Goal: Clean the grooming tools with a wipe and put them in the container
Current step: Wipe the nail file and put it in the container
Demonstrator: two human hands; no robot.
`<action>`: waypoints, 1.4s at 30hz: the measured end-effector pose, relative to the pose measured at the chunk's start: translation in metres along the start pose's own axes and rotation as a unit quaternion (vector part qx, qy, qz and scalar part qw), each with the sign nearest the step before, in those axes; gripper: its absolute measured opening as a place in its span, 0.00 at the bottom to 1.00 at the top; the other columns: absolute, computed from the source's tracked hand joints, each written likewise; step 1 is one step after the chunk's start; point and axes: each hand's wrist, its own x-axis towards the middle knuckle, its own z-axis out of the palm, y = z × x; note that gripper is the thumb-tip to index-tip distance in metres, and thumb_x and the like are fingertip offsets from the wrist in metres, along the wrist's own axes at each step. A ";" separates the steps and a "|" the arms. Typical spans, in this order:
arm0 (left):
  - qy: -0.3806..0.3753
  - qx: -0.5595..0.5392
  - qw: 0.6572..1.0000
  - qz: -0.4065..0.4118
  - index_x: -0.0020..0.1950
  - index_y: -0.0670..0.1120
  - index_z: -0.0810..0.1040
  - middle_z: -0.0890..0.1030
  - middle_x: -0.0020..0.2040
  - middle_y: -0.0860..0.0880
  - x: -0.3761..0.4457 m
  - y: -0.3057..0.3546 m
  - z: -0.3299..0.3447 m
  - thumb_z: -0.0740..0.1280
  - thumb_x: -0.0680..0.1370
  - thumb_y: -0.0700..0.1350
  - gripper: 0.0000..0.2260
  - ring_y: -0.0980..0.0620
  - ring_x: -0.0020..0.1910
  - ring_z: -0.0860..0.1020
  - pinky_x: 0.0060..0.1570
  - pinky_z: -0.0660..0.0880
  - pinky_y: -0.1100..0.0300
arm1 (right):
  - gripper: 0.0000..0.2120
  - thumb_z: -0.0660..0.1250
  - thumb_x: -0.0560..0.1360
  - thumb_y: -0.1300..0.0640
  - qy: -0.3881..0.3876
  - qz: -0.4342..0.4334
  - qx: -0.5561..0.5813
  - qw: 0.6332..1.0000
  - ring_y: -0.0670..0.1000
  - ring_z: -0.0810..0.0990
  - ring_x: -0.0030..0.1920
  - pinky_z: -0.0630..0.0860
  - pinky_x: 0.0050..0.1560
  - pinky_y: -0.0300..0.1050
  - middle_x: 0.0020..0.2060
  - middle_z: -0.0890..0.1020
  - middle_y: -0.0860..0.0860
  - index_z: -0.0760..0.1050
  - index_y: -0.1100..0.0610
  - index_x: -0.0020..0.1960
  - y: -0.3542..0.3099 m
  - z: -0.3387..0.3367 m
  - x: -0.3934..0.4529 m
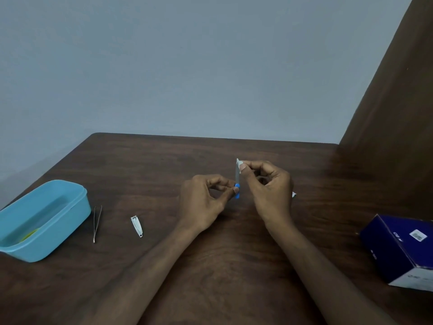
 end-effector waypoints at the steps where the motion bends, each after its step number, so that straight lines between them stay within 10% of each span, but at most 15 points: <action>1: 0.005 -0.006 1.000 0.003 0.45 0.60 0.89 0.86 0.40 0.67 0.001 0.000 0.000 0.80 0.75 0.56 0.03 0.60 0.29 0.83 0.34 0.80 0.57 | 0.03 0.77 0.78 0.56 -0.007 -0.003 -0.012 1.000 0.41 0.80 0.37 0.75 0.39 0.38 0.41 0.88 0.44 0.88 0.50 0.47 0.001 -0.001 0.000; 11: 0.070 -0.115 0.990 -0.041 0.46 0.55 0.90 0.88 0.41 0.60 0.008 -0.007 0.001 0.81 0.74 0.52 0.04 0.63 0.44 0.87 0.49 0.84 0.52 | 0.04 0.79 0.74 0.57 -0.057 -0.058 -0.125 0.989 0.44 0.83 0.37 0.75 0.40 0.35 0.37 0.85 0.39 0.88 0.49 0.42 0.006 0.003 -0.005; 18: 0.105 -0.250 0.958 -0.093 0.48 0.49 0.89 0.89 0.41 0.50 0.011 -0.006 0.001 0.80 0.76 0.45 0.03 0.65 0.30 0.77 0.35 0.72 0.63 | 0.03 0.81 0.73 0.54 -0.109 -0.041 -0.183 0.976 0.42 0.83 0.37 0.72 0.39 0.28 0.35 0.85 0.40 0.88 0.50 0.41 0.010 0.006 -0.009; 28: 0.018 -0.028 0.999 0.002 0.47 0.59 0.89 0.87 0.41 0.65 0.004 -0.003 0.002 0.79 0.76 0.54 0.02 0.65 0.39 0.84 0.41 0.79 0.60 | 0.03 0.78 0.77 0.57 0.030 0.012 -0.015 0.999 0.38 0.80 0.35 0.76 0.39 0.34 0.39 0.88 0.44 0.88 0.50 0.46 -0.005 0.000 -0.002; 36: 0.003 0.028 0.999 0.030 0.41 0.58 0.86 0.86 0.44 0.69 0.000 0.000 0.001 0.78 0.76 0.57 0.07 0.60 0.29 0.81 0.32 0.74 0.61 | 0.02 0.78 0.77 0.57 0.023 -0.006 -0.028 0.999 0.41 0.81 0.36 0.78 0.39 0.38 0.40 0.88 0.44 0.88 0.51 0.47 -0.001 -0.002 0.001; 42: 0.051 -0.060 0.997 0.013 0.44 0.55 0.89 0.87 0.41 0.64 0.006 -0.006 0.001 0.81 0.75 0.49 0.03 0.66 0.41 0.85 0.38 0.73 0.71 | 0.08 0.78 0.75 0.59 -0.049 -0.065 -0.122 0.989 0.43 0.84 0.37 0.77 0.40 0.35 0.37 0.85 0.39 0.86 0.47 0.42 0.000 0.005 -0.007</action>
